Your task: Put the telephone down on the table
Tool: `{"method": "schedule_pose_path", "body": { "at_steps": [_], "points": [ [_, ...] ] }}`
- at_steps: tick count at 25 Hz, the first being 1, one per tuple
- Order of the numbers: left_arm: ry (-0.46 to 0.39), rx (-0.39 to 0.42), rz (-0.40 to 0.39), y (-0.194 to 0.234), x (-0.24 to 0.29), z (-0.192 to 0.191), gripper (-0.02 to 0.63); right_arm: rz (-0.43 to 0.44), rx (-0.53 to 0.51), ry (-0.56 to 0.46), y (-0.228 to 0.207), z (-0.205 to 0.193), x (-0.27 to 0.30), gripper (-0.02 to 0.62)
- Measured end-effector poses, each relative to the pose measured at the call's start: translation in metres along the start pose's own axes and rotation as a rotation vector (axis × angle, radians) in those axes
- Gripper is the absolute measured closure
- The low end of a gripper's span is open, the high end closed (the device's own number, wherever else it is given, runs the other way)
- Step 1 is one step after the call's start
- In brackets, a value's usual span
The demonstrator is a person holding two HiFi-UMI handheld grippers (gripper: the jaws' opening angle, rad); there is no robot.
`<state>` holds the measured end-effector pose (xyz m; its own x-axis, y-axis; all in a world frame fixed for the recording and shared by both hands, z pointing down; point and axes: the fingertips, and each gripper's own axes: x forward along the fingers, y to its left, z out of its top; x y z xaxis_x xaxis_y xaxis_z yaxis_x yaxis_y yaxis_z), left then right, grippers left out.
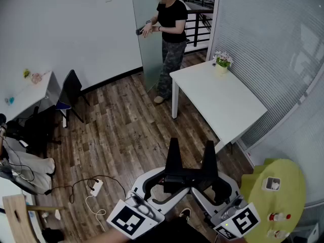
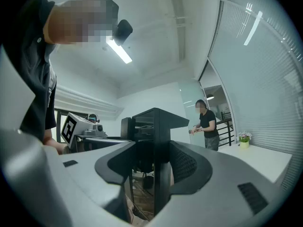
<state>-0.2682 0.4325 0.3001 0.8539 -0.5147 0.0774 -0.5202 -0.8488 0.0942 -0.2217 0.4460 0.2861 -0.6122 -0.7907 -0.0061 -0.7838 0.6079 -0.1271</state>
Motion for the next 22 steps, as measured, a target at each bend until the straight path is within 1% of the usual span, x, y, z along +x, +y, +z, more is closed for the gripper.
{"method": "schedule_pose_path", "body": {
  "at_steps": [3,8,15,22],
  "points": [
    [-0.004,0.008,-0.003,-0.002,0.000,0.001,0.333,0.001,-0.001,0.005,0.000,0.000,-0.002,0.357],
    [-0.004,-0.004,0.000,-0.009,-0.002,0.000,0.333,0.003,0.000,0.018,0.003,-0.001,-0.008,0.357],
    [-0.012,-0.004,-0.001,-0.025,0.006,0.003,0.333,0.003,0.003,0.008,-0.003,0.004,-0.025,0.357],
    [-0.011,0.001,0.008,-0.032,0.027,0.006,0.333,0.013,0.006,0.005,-0.023,0.008,-0.034,0.357]
  ]
}}
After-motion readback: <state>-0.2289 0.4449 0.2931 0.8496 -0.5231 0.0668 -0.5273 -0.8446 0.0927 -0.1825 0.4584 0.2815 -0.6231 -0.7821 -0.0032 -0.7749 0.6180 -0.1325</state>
